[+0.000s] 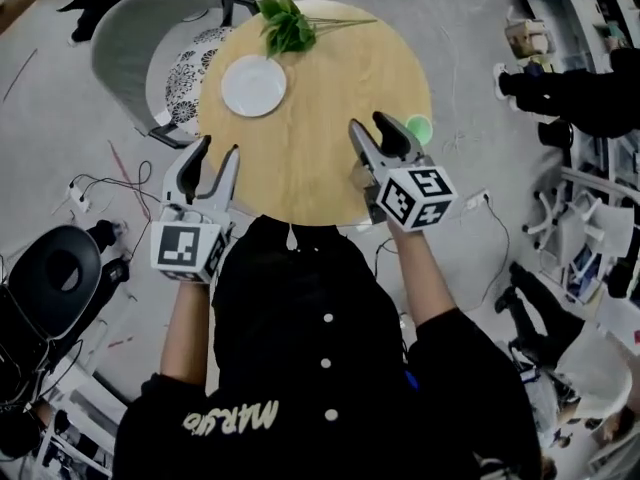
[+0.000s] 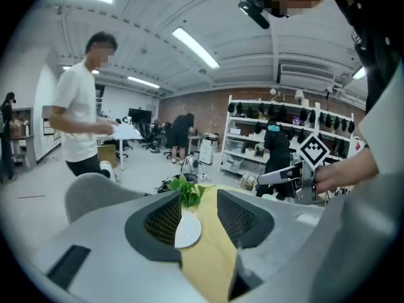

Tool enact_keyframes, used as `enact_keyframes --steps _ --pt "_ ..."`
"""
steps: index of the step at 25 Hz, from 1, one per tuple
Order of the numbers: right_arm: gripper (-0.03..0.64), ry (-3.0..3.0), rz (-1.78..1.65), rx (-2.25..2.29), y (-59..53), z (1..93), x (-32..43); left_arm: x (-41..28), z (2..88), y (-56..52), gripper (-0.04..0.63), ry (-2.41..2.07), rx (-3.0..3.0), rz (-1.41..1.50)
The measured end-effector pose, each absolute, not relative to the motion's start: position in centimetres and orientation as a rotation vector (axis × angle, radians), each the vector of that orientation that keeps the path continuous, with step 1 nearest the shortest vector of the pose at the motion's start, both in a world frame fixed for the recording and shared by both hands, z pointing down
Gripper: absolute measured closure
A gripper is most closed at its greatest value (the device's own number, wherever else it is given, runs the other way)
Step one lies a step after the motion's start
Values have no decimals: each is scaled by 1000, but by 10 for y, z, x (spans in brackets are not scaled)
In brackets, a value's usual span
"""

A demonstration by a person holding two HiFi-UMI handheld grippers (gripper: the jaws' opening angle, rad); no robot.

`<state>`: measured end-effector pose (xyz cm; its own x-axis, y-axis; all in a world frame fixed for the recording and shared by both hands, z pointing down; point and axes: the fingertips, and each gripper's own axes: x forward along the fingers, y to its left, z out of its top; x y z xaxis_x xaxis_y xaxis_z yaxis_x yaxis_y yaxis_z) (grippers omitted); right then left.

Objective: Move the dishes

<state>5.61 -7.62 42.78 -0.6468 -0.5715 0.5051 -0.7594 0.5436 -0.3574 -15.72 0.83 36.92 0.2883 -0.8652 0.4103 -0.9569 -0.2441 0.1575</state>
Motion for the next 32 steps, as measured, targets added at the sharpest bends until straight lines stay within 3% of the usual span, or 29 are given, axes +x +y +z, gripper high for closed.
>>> enact_keyframes --steps 13,32 --pt "424 -2356 924 973 -96 489 -42 -221 499 -31 422 -1508 1947 334" --pt "439 -2144 1032 1039 -134 597 -89 -237 600 -85 423 -1350 1776 377"
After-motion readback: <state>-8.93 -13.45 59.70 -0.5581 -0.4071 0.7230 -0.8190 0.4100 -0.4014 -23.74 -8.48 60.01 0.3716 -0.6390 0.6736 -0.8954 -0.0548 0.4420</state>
